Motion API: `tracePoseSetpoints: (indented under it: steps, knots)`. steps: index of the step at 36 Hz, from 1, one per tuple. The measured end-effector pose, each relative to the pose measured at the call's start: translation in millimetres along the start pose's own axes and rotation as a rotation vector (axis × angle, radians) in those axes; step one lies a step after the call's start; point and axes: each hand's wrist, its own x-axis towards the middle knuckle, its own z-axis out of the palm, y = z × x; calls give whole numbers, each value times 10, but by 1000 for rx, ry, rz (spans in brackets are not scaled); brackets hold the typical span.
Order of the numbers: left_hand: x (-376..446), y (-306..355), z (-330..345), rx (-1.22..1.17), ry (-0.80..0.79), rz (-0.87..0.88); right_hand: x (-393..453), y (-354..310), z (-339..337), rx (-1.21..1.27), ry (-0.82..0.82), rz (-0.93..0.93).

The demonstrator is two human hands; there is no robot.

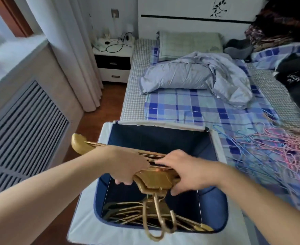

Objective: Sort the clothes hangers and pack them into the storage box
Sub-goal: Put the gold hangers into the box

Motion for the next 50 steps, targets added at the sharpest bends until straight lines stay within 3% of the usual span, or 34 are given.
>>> tracePoseSetpoints:
  steps: [7,15,20,24,27,30,34,42,50]
  knots:
    - [459,278,229,183,99,-65,168,373,825,106,103,109]
    - [929,292,691,341,349,-24,334,874,1111,161,-13,194]
    - [1103,202,973,295,570,-49,643,1054,1178,80,-41,265]
    - [1005,233,1192,136,750,-34,1096,1252,1168,23,-170,224]
    - [876,209,1459,-108,656,-306,1459,1465,1238,22,-195,258]
    - [753,147,1791,-412,369,-619,1798,1587,1322,25,-170,255]
    - [721,136,2073,-563,135,-724,2126,1627,1407,-84,-56,237]
    - [801,92,2016,-571,256,-720,1940,1839,1706,-440,-2,244]
    - [724,134,1950,-576,307,-720,1831,1863,1656,-375,11,475]
